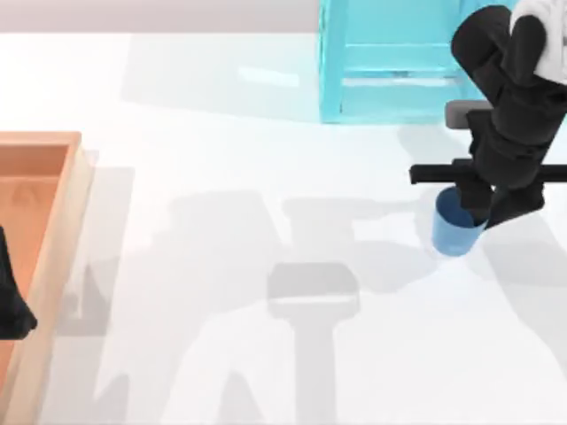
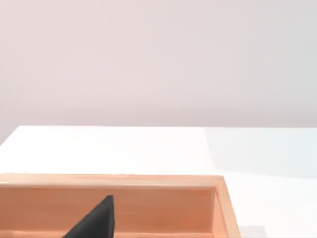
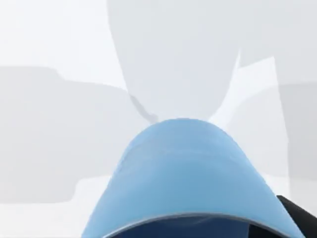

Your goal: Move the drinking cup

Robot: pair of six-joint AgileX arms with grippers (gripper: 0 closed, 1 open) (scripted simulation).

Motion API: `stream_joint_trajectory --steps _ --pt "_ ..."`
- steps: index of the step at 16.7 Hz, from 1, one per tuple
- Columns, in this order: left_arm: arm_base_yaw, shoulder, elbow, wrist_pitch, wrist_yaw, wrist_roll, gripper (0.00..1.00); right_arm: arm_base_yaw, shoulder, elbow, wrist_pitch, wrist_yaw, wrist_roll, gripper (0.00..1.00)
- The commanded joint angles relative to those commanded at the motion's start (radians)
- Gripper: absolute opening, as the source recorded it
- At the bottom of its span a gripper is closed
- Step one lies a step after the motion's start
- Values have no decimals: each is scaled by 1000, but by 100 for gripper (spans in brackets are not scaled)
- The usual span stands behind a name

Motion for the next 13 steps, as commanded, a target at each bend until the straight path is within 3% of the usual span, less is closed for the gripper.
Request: stream_joint_trajectory --steps 8,13 --pt "0 0 0 0 0 0 100 -358 -201 -166 -36 -4 -363 0" --pt "0 0 0 0 0 0 100 -412 -239 -200 -44 -6 -416 0"
